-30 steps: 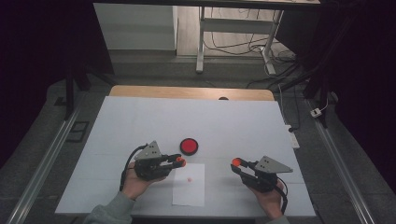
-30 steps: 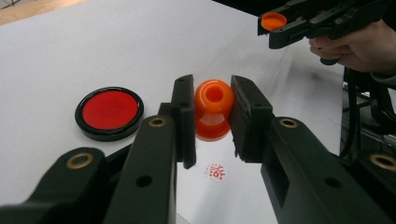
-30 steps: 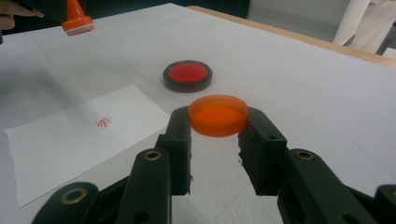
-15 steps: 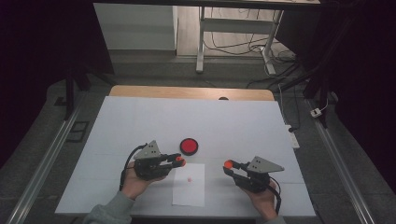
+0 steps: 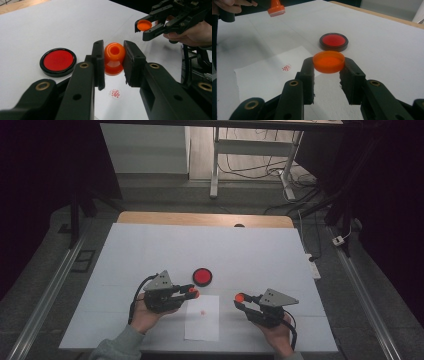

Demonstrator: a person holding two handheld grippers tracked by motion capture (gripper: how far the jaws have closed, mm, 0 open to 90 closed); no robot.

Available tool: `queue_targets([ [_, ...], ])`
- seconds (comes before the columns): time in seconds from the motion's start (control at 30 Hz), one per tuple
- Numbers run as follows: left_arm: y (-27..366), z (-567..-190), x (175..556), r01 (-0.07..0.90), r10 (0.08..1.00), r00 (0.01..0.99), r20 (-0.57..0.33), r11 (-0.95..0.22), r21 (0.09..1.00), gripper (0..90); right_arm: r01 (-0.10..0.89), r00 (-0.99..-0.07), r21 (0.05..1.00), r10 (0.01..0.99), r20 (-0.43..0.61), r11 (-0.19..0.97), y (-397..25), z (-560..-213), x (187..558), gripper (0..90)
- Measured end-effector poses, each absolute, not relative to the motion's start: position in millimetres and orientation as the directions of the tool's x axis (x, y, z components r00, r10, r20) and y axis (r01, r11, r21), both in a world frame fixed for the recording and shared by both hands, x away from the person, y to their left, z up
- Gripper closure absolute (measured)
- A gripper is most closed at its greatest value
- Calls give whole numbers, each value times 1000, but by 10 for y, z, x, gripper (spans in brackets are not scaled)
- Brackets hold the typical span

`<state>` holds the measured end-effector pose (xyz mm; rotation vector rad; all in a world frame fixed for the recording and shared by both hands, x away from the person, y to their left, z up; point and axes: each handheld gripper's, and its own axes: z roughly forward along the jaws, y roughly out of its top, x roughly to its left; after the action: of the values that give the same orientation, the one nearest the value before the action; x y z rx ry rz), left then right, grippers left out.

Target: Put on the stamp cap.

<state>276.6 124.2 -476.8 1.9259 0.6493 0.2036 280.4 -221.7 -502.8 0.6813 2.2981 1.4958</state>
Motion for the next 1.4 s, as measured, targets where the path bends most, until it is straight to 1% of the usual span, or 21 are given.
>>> queue_targets([
  [0.83, 1204, -4782, 2776, 351, 512, 844, -160, -302, 886, 721, 194, -876, 900, 482, -20, 390, -1923, -5089, 2769, 643],
  [1.4, 1181, -4783, 2768, 352, 503, 848, -165, -302, 886, 721, 182, -886, 895, 462, -30, 408, -1766, -5112, 2765, 643],
])
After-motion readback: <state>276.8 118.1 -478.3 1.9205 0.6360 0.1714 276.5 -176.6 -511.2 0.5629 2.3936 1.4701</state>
